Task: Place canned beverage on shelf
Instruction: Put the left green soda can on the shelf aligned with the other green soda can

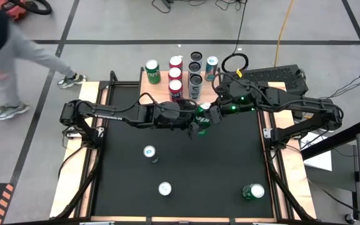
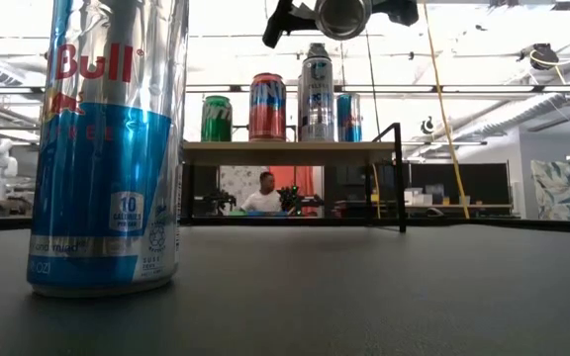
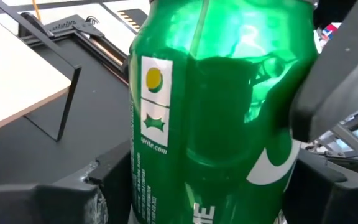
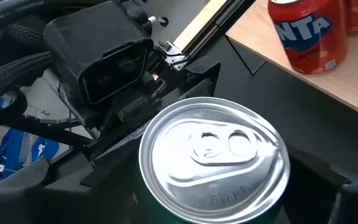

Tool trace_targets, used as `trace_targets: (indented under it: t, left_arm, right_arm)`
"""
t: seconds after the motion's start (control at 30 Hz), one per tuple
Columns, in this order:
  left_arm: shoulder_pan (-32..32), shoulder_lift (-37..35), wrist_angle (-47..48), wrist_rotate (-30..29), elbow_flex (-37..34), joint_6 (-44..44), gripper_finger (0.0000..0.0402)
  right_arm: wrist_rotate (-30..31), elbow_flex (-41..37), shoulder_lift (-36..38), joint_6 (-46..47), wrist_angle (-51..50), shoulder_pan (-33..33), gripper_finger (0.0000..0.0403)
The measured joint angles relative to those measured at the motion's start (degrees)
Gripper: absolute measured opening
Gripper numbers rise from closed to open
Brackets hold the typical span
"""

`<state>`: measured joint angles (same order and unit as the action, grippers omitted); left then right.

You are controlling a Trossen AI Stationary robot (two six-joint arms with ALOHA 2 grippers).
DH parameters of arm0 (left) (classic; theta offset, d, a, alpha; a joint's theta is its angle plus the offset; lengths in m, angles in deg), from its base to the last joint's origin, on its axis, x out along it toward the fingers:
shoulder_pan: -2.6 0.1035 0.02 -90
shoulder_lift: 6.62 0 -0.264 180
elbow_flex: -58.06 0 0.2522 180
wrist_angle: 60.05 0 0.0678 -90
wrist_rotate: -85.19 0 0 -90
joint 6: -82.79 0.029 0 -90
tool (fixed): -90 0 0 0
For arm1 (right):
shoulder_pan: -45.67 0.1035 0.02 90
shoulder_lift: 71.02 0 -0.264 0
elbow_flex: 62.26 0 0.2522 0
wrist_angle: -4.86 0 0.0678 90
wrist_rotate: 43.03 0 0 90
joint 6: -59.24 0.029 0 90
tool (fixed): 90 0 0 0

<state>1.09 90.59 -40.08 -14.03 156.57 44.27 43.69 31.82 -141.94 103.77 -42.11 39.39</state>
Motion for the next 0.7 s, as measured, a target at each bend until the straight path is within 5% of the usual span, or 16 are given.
trace_targets:
  t: [0.43,0.7]
  left_arm:
    - [-0.1,0.0,-13.9,7.2,0.0,1.8,0.0293]
    - [-0.1,0.1,-24.3,9.3,0.0,1.8,0.0293]
  right_arm:
    - [-12.1,0.0,6.9,-3.1,5.7,-2.8,0.0340]
    - [-13.9,0.1,16.5,-17.3,7.3,-4.5,0.0340]
